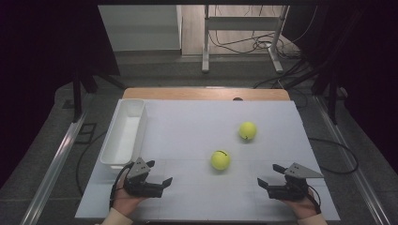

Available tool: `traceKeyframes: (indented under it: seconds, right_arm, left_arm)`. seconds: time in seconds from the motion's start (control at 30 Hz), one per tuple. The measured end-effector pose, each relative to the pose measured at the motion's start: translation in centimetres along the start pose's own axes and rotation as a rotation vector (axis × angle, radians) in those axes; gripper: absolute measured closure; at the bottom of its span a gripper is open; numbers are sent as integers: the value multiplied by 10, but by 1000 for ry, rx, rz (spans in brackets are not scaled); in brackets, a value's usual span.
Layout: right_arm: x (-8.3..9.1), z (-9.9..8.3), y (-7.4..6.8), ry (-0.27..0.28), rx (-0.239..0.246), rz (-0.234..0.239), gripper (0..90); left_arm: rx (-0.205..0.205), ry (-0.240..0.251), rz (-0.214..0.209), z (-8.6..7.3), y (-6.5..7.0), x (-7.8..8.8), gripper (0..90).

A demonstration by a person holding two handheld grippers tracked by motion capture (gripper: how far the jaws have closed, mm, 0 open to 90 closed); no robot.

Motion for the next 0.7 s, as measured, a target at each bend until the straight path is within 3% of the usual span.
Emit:
traceKeyframes:
  seconds: [0.47, 0.7]
  right_arm:
    - [-1, -2, -3, -10, 23, 10, 148]
    - [-3, -3, -4, -20, 35, 12, 149]
  left_arm:
    - [8, 3, -11, -1, -2, 1, 69]
    - [-7, -6, -5, 0, 0, 0, 69]
Point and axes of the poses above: each handheld gripper's, and its own axes: x roughly backward along the jaws, z roughly out of its top, y roughly to its right, the point moved 9 cm from there along -x, roughly forward along the jaws, and after that the axes turned 10 degrees about -y, right-handed, at the moved point
